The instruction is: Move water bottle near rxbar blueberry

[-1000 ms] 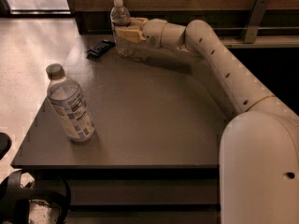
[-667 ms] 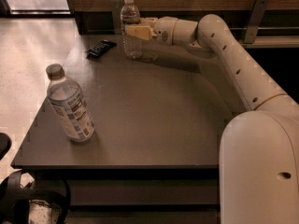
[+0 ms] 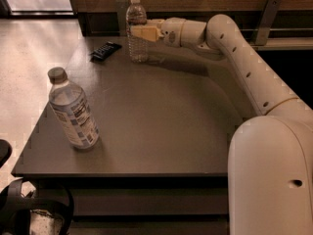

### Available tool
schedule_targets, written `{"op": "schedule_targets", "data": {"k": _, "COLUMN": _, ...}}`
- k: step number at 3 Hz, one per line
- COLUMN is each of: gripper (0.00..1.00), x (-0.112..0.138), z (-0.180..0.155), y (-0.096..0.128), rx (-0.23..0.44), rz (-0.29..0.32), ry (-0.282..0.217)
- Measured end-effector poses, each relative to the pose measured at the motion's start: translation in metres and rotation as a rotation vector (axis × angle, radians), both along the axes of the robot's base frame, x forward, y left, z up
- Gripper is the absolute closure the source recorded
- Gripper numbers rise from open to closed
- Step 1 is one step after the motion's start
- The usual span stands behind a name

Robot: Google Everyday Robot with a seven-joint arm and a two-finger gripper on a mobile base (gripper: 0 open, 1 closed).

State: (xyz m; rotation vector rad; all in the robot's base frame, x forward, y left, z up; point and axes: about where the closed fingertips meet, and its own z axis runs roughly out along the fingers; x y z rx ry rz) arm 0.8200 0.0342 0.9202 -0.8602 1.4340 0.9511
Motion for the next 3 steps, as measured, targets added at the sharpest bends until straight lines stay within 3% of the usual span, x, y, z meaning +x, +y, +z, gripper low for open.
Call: {"op": "schedule_targets", "data": {"k": 3, "gripper": 1.0, "x": 0.0096, "z": 0.0078, "y": 0.0142, "rx": -0.05, "rz": -0.037, "ry": -0.085}}
